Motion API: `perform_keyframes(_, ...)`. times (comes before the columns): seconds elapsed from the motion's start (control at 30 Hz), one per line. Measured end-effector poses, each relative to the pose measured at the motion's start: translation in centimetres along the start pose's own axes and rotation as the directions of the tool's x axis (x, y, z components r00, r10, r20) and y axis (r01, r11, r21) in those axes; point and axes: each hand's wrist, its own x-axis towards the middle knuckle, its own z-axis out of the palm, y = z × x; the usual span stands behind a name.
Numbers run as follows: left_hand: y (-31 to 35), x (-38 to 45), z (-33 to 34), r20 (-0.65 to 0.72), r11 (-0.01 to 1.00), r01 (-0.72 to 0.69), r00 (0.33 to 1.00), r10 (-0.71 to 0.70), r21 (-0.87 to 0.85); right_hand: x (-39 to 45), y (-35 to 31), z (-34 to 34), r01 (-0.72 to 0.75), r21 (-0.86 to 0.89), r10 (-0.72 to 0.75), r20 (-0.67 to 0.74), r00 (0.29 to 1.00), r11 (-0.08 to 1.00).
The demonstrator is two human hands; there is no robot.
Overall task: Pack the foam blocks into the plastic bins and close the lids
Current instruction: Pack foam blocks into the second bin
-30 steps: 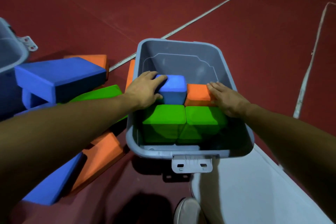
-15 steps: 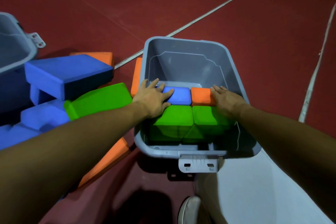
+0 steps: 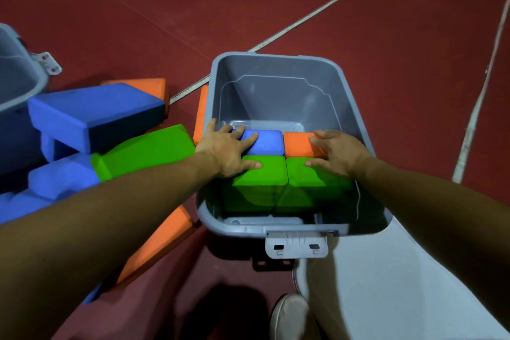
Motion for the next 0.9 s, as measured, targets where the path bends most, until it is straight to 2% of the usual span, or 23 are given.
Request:
perform_keyframes(0.33, -0.1, 0.1, 0.1, 0.018, 0.999, -0.039, 0.999, 0.038, 0.029, 0.0, -0.3, -0.3, -0.012, -0.016, 0.013, 0.035, 0.999, 1.000)
perform_keyframes(0.4, -0.5, 0.0, 0.1, -0.075, 0.995, -0.069, 0.995, 0.064, -0.075, -0.2, -0.5, -0.6, 0.010, -0.062, -0.011, -0.019, 1.000, 0.998)
perform_keyframes(0.43, -0.8, -0.2, 0.0, -0.145, 0.979, -0.086, 0.988, 0.059, -0.183, -0.2, -0.7, -0.7, 0.026, -0.077, -0.030, -0.050, 0.998, 0.997)
perform_keyframes(0.5, -1.7, -0.8, -0.1, -0.283, 0.901, -0.128, 0.959, 0.006, -0.415, -0.1, -1.5, -0.9, 0.067, -0.051, -0.073, -0.128, 0.989, 0.996)
perform_keyframes(0.57, -3.3, -1.7, 0.1, -0.396, 0.849, -0.151, 0.915, -0.074, -0.507, 0.3, -2.7, -1.2, 0.100, 0.016, -0.095, -0.209, 0.973, 0.995)
perform_keyframes(0.7, -7.0, -5.3, 0.7, -0.476, 0.877, -0.065, 0.858, -0.194, -0.476, 1.3, -6.5, -2.9, 0.164, 0.051, -0.145, -0.264, 0.953, 0.985)
perform_keyframes(0.8, -10.7, -8.5, 1.9, -0.495, 0.878, 0.060, 0.807, -0.323, -0.474, 2.3, -10.1, -4.4, 0.213, 0.052, -0.185, -0.328, 0.927, 0.976)
perform_keyframes(0.9, -14.1, -11.6, 3.1, -0.458, 0.860, 0.237, 0.765, -0.452, -0.453, 3.9, -14.2, -6.0, 0.277, 0.071, -0.225, -0.408, 0.885, 0.958)
